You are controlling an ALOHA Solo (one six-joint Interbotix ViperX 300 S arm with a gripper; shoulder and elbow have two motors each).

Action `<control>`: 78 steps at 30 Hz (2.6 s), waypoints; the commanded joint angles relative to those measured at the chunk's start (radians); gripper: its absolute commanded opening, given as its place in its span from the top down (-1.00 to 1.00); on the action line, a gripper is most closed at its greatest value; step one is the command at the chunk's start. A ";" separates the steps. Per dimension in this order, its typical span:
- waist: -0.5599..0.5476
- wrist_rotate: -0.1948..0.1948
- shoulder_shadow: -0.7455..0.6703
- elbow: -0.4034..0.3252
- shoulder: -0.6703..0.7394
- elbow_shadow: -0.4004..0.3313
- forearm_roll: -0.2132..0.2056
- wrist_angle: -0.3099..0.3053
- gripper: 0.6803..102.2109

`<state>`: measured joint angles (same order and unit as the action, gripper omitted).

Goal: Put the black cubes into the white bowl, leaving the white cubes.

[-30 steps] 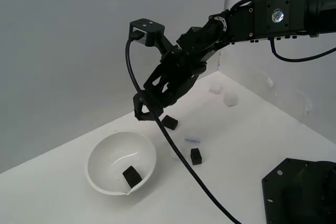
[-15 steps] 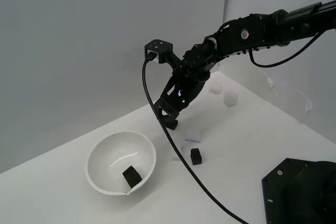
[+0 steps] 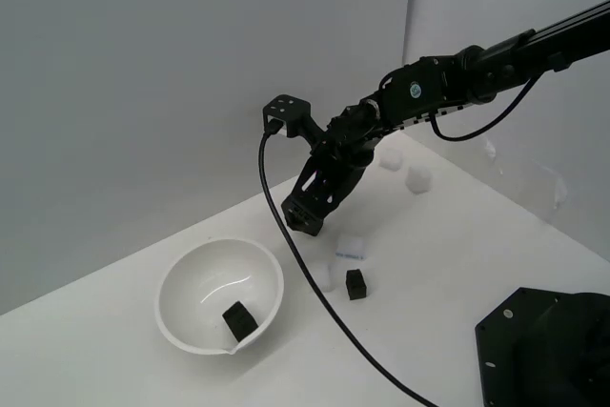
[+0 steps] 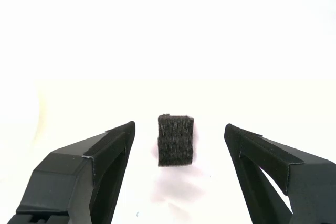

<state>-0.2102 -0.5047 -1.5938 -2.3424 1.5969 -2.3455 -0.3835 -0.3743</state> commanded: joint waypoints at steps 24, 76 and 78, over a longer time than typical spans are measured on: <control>-0.025 -0.005 0.014 -0.034 -0.015 -0.026 -0.011 0.055 -0.09; -0.348 0.005 -0.296 0.032 0.296 0.038 -0.218 -0.080 0.02; -0.350 0.005 -0.290 0.031 0.290 0.037 -0.232 -0.081 -0.29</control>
<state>-0.5430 -0.4909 -1.8653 -2.3317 1.8761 -2.3347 -0.5875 -0.4556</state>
